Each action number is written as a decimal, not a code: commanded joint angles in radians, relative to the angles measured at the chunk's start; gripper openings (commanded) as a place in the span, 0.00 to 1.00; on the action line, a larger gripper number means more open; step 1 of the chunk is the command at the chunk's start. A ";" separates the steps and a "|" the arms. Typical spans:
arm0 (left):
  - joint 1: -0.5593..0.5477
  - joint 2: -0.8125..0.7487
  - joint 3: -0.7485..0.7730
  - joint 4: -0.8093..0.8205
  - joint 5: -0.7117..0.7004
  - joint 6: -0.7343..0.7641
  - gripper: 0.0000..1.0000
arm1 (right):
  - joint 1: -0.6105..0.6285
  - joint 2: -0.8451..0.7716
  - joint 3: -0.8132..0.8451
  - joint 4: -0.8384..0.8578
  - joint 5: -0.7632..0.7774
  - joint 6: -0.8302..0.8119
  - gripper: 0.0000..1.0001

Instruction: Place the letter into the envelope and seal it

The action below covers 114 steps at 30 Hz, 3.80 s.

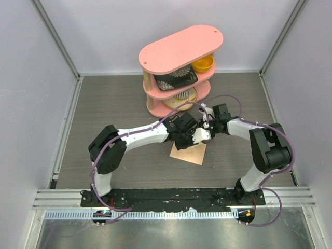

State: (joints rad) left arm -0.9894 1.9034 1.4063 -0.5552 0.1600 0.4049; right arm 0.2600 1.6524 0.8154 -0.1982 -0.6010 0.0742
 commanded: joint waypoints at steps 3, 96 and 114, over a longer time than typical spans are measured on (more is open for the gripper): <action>-0.018 0.034 0.051 -0.018 0.067 0.021 0.00 | 0.007 0.007 0.033 0.031 -0.003 0.009 0.01; 0.035 -0.041 -0.038 -0.026 0.081 0.064 0.00 | -0.065 0.193 0.105 -0.425 0.129 0.058 0.01; -0.049 0.086 0.095 0.008 0.072 0.043 0.00 | -0.067 0.196 0.102 -0.422 0.122 0.059 0.01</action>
State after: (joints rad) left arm -1.0214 1.9594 1.4738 -0.5575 0.2253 0.4507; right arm 0.1822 1.8076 0.9306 -0.6971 -0.6449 0.1619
